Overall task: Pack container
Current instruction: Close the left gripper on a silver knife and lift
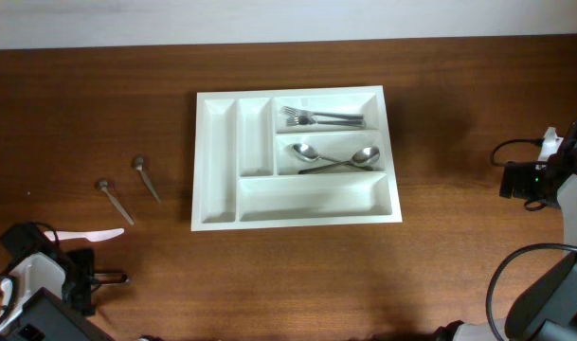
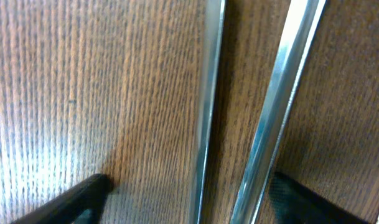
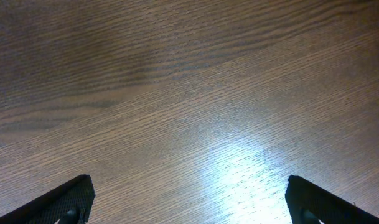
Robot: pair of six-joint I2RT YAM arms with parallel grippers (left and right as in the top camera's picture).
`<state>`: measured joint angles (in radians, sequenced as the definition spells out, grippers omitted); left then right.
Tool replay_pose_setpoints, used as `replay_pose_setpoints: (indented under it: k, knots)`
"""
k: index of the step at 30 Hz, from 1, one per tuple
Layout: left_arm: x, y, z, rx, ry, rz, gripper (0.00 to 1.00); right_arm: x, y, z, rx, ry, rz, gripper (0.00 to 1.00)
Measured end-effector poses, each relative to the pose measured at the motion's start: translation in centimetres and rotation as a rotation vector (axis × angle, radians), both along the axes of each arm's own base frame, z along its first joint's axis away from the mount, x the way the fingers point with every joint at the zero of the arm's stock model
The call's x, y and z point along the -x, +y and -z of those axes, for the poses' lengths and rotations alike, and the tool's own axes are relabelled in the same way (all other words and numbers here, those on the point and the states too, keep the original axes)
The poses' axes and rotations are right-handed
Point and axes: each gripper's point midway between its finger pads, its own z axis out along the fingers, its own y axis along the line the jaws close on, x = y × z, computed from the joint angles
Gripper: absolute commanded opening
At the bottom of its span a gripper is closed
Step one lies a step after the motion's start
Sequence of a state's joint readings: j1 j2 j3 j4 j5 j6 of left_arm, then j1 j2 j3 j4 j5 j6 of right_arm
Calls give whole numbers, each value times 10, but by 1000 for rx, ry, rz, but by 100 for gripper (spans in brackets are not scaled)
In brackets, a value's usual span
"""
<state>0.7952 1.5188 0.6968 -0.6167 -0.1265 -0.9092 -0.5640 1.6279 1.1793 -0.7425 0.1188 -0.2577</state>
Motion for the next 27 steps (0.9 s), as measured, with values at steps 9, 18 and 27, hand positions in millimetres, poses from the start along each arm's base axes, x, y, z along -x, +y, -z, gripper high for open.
replay_pose_setpoints:
  k: [9,18,27]
  knots:
    - [0,-2,0,9,-2,-2,46,0,0,0,0,1,-1,99]
    - [2,-2,0,8,6,-3,33,0,0,0,0,0,0,99]
    - [5,-1,0,2,24,-5,18,0,0,0,0,0,-1,99]
